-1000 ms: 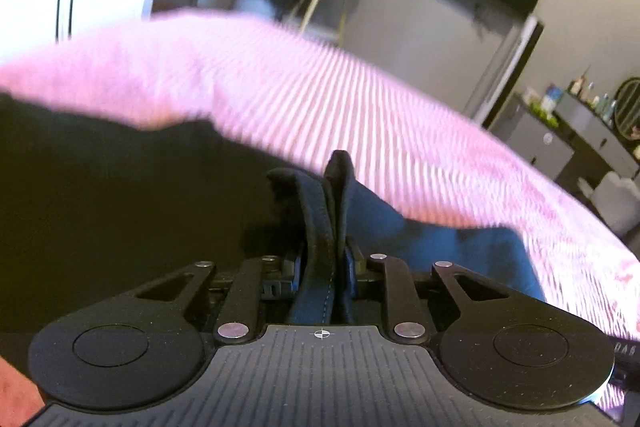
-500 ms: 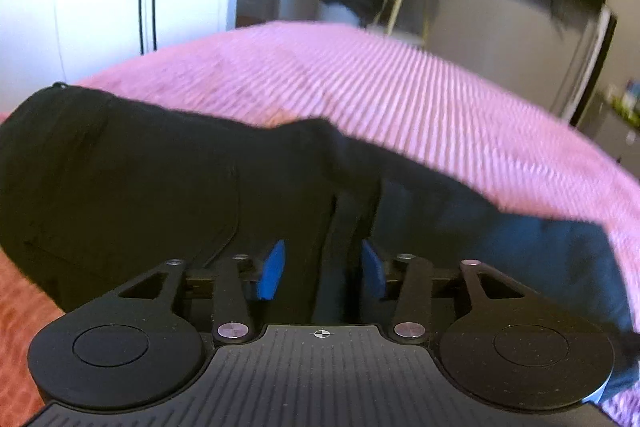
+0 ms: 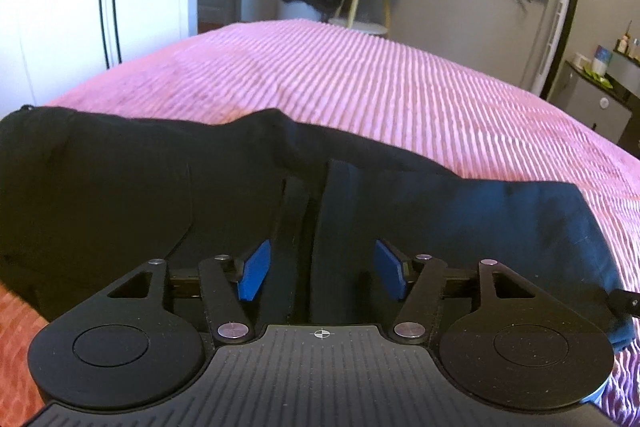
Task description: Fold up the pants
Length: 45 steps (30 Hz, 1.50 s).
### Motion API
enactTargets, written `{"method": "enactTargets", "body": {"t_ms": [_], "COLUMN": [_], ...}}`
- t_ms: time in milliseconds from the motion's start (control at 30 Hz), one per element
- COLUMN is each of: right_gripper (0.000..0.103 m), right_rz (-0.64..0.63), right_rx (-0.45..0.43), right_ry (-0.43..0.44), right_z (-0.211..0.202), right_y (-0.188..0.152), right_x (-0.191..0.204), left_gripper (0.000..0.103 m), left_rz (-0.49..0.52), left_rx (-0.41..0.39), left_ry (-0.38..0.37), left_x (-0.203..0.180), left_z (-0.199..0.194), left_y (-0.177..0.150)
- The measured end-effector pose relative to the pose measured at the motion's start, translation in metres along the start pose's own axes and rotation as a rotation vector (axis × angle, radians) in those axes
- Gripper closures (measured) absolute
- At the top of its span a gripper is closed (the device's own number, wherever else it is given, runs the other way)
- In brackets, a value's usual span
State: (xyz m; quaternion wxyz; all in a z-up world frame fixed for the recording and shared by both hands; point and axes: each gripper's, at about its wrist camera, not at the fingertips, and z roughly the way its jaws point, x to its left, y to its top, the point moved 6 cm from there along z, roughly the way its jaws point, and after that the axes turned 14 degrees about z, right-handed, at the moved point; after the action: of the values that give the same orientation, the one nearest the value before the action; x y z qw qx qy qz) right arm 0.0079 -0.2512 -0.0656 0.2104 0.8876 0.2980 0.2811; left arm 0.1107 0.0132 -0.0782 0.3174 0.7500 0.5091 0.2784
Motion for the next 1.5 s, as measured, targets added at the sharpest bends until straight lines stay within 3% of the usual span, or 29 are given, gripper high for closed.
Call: {"method": "enactTargets", "body": {"t_ms": [433,800,933,1033,1133,1267,1333,1500], "right_gripper": [0.067,0.058,0.051,0.047,0.041,0.038,0.037,0.035], "right_rz": [-0.052,-0.090,-0.073,-0.057,-0.036,0.003,0.016,0.018], "right_rx": [0.012,0.024,0.031,0.034,0.039,0.049,0.051,0.048], "right_ry": [-0.050,-0.108,-0.110,-0.104,-0.098,-0.071,-0.066,-0.064], "right_z": [0.006,0.013,0.014,0.014,0.015,0.017,0.018,0.020], "right_y": [-0.002,-0.003,-0.002,-0.001,0.002,0.004,0.004,0.006], "right_x": [0.004,0.006,0.002,-0.001,-0.004,-0.008,-0.008,-0.007], "left_gripper": [0.031,0.021,0.020,0.012,0.009,0.009,0.011,0.025], "left_rz": [0.021,-0.077,-0.232,-0.414,-0.521,-0.643,-0.700,-0.798], "left_rx": [0.097,0.098,0.050,-0.031,-0.079,-0.034,-0.009,0.027], "left_ry": [0.032,0.092,0.126,0.137,0.194,0.249,0.241,0.180], "left_x": [0.004,0.027,0.061,0.109,0.164,0.235,0.261,0.283], "left_z": [0.020,0.011,-0.009,-0.039,-0.064,-0.072,-0.067,-0.044], "left_y": [-0.013,-0.014,-0.007,-0.006,-0.018,-0.049,-0.067,-0.097]}}
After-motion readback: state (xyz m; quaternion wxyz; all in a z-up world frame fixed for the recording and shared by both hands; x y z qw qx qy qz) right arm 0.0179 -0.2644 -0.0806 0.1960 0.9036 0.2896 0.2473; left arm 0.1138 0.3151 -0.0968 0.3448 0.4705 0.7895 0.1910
